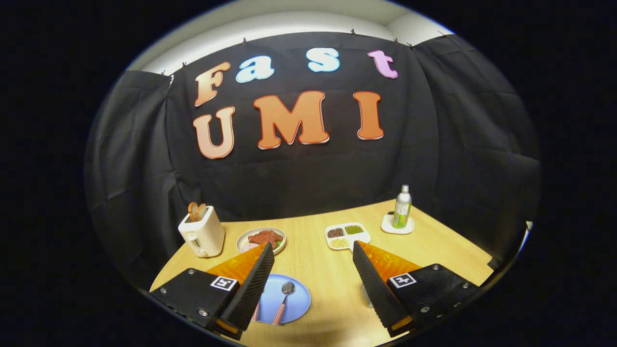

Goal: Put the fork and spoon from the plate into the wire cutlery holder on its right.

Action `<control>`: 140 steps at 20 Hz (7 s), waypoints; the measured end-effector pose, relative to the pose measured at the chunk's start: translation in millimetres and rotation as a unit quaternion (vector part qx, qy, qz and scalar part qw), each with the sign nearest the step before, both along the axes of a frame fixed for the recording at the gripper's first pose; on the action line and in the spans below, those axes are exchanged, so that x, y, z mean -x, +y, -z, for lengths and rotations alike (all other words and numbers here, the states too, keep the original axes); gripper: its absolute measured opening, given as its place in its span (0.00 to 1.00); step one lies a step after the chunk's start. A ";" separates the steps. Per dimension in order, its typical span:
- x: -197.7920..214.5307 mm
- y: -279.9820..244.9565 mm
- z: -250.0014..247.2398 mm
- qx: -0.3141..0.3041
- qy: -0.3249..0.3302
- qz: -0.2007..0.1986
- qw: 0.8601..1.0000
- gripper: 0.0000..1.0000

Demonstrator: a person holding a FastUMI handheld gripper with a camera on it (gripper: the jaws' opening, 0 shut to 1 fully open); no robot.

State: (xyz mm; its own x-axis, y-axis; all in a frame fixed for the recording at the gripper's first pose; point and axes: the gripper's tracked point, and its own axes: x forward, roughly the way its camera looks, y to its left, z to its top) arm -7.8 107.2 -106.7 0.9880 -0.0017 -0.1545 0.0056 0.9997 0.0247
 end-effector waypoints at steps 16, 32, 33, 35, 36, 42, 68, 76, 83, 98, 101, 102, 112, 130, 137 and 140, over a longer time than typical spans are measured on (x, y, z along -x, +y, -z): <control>-24.8 62.9 191.1 0.072 0.152 -0.007 0.986 0.85; -26.6 52.2 228.5 0.081 0.235 -0.003 0.969 0.10; -25.2 51.3 224.5 0.076 0.237 -0.004 0.968 0.07; -22.7 46.6 209.6 0.063 0.237 -0.011 0.969 0.06; -20.1 43.8 200.2 0.058 0.238 -0.015 0.969 0.06; -0.1 -6.2 130.2 0.071 0.265 -0.056 0.960 0.06; -9.9 -170.2 109.0 0.214 0.537 -0.125 0.806 0.06; -21.1 -167.9 126.5 0.229 0.567 -0.131 0.780 0.06; -26.2 -163.5 124.2 0.216 0.553 -0.123 0.795 0.15; -28.0 -75.4 43.4 0.127 0.291 -0.057 0.946 0.90; -22.5 -28.8 48.5 0.089 0.264 -0.064 0.958 0.98; -21.5 -15.3 52.5 0.082 0.259 -0.067 0.960 0.98; -14.4 86.3 116.9 0.025 0.226 -0.066 0.972 0.98; -25.6 133.9 227.9 0.070 0.265 -0.068 0.959 0.52; -26.5 128.7 237.1 0.068 0.277 -0.059 0.957 0.15; -25.1 126.6 231.4 0.054 0.285 -0.056 0.955 0.07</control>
